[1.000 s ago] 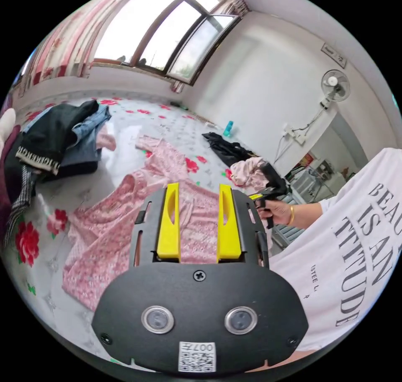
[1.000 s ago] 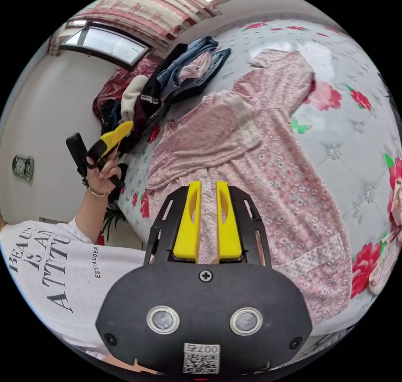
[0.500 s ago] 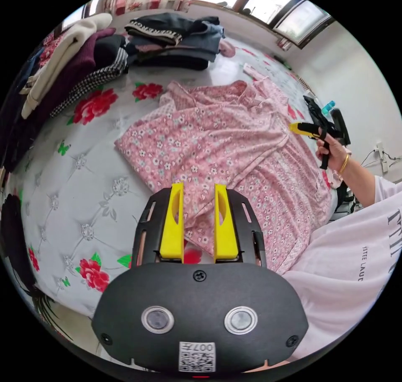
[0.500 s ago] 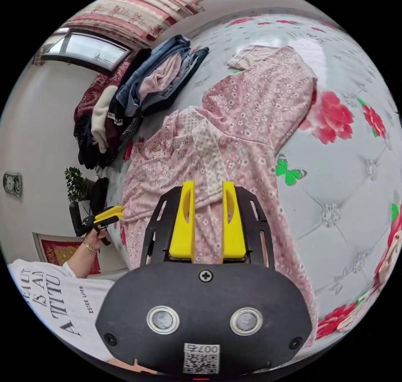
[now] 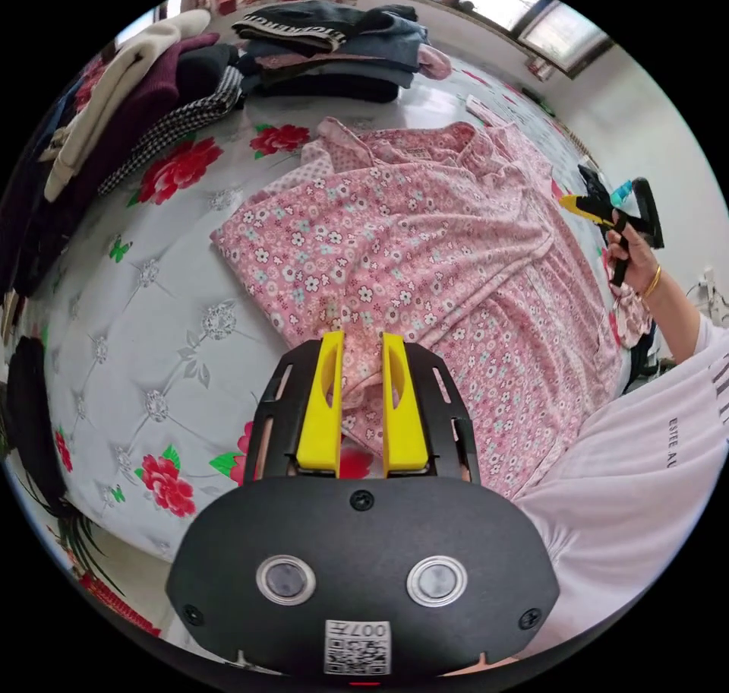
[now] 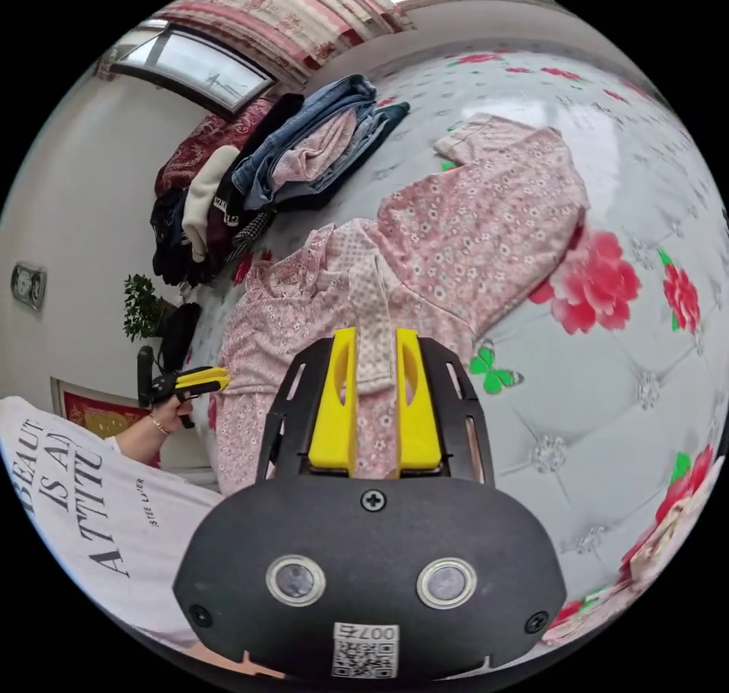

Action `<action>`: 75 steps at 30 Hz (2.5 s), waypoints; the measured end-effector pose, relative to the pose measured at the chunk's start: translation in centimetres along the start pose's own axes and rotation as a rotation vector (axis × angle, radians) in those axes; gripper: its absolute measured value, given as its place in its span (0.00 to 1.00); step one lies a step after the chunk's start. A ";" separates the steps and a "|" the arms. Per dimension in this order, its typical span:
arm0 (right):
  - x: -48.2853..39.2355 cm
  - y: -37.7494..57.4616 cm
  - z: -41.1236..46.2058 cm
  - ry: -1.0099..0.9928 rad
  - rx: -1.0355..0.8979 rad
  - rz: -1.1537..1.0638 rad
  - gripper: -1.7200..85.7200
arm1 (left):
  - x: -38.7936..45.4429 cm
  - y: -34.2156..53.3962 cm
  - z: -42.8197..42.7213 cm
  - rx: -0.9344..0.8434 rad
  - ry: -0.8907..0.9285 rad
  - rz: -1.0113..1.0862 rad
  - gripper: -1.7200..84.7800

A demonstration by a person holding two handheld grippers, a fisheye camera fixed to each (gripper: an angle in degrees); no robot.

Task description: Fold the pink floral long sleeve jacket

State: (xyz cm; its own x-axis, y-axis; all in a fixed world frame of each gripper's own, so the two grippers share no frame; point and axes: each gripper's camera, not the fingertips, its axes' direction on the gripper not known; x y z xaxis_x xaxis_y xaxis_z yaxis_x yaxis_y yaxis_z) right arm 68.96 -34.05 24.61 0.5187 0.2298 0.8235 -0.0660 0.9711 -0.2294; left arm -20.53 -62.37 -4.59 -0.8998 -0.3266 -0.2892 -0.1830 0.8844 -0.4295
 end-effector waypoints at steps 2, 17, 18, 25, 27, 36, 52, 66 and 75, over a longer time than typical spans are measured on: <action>-0.9 -1.8 1.2 0.016 0.034 -0.038 0.08 | -0.4 -0.3 0.4 -0.003 -0.011 0.006 0.11; -0.6 -8.2 -1.8 -0.050 0.074 -0.045 0.09 | -4.6 -1.4 1.5 0.036 -0.058 -0.017 0.10; 0.0 -8.5 -3.0 -0.035 0.116 -0.034 0.09 | -5.0 -1.5 1.4 0.035 -0.054 -0.025 0.10; 12.8 -13.0 -11.6 0.150 0.263 0.338 0.11 | -7.8 -2.0 0.9 0.037 -0.030 -0.058 0.09; 15.6 -12.8 -11.2 0.029 0.256 0.438 0.11 | -8.5 -2.0 0.7 0.039 -0.023 -0.072 0.09; 8.5 -14.8 -13.0 -0.089 0.316 0.129 0.03 | -10.5 -2.2 -1.1 0.035 -0.058 -0.056 0.08; -6.1 -9.8 -4.7 -0.029 -0.109 -0.211 0.12 | -16.6 2.2 -6.6 0.159 0.028 -0.173 0.01; 3.6 -6.4 -4.5 -0.161 0.175 0.266 0.03 | -19.8 3.2 -8.8 0.184 0.073 -0.222 0.01; -13.3 -5.3 -12.4 -0.209 0.235 -0.340 0.02 | -19.1 4.1 -12.8 0.307 0.130 -0.174 0.03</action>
State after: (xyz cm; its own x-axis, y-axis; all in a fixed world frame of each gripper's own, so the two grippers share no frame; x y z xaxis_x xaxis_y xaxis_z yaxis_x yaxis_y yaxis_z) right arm 72.97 -43.03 8.49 0.3631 -0.1197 0.9240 -0.1260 0.9763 0.1760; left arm -9.19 -48.23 10.09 -0.9120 -0.4009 -0.0866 -0.2283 0.6717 -0.7048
